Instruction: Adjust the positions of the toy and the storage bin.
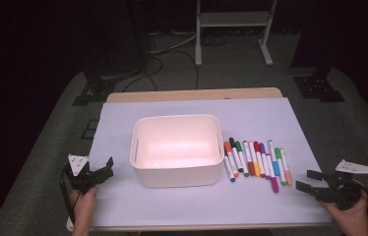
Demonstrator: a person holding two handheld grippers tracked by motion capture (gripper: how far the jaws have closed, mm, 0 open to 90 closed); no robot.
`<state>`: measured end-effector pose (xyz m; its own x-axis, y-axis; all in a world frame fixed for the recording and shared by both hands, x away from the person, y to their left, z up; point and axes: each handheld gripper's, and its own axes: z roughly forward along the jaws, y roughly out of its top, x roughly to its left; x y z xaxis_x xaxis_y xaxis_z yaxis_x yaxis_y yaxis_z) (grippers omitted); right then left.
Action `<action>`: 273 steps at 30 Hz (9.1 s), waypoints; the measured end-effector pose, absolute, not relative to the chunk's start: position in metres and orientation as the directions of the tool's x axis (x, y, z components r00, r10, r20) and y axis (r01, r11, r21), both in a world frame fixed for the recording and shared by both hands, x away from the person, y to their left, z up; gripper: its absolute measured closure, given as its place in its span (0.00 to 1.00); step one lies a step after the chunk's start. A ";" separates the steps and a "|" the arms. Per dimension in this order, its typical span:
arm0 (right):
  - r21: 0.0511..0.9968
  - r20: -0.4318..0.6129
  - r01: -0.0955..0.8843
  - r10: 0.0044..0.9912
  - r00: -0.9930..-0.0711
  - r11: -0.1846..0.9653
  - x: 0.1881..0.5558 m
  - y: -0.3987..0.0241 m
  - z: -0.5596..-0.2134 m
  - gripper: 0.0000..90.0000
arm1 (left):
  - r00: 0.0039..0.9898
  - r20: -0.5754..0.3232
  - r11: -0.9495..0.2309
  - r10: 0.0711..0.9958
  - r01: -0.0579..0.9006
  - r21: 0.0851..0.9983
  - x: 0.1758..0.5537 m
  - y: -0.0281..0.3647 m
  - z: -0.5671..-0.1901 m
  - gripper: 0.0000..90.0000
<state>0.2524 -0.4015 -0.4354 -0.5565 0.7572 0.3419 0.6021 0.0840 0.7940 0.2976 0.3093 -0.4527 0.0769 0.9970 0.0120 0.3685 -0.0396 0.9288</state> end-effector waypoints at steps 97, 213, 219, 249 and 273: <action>0.727 0.110 0.308 0.338 -0.935 0.614 0.338 -0.191 -0.255 0.84 | 0.091 0.041 -0.071 0.995 0.362 0.929 0.297 0.307 -0.453 0.00; 0.611 0.162 0.636 0.711 -0.684 0.472 0.349 -0.334 -0.401 0.66 | 0.094 0.056 -0.086 0.994 0.361 0.929 0.297 0.305 -0.453 0.00; 0.579 0.160 0.701 0.785 -0.599 0.417 0.349 -0.349 -0.418 0.67 | 0.094 0.056 -0.087 0.994 0.359 0.929 0.297 0.305 -0.453 0.00; 0.568 0.187 0.778 0.877 -0.441 0.270 0.329 -0.375 -0.422 0.84 | 0.092 0.055 -0.085 0.994 0.366 0.927 0.297 0.305 -0.453 0.00; 0.702 0.249 0.604 0.664 -0.705 0.378 0.315 -0.295 -0.305 0.84 | 0.095 0.057 -0.087 0.994 0.357 0.930 0.296 0.305 -0.453 0.00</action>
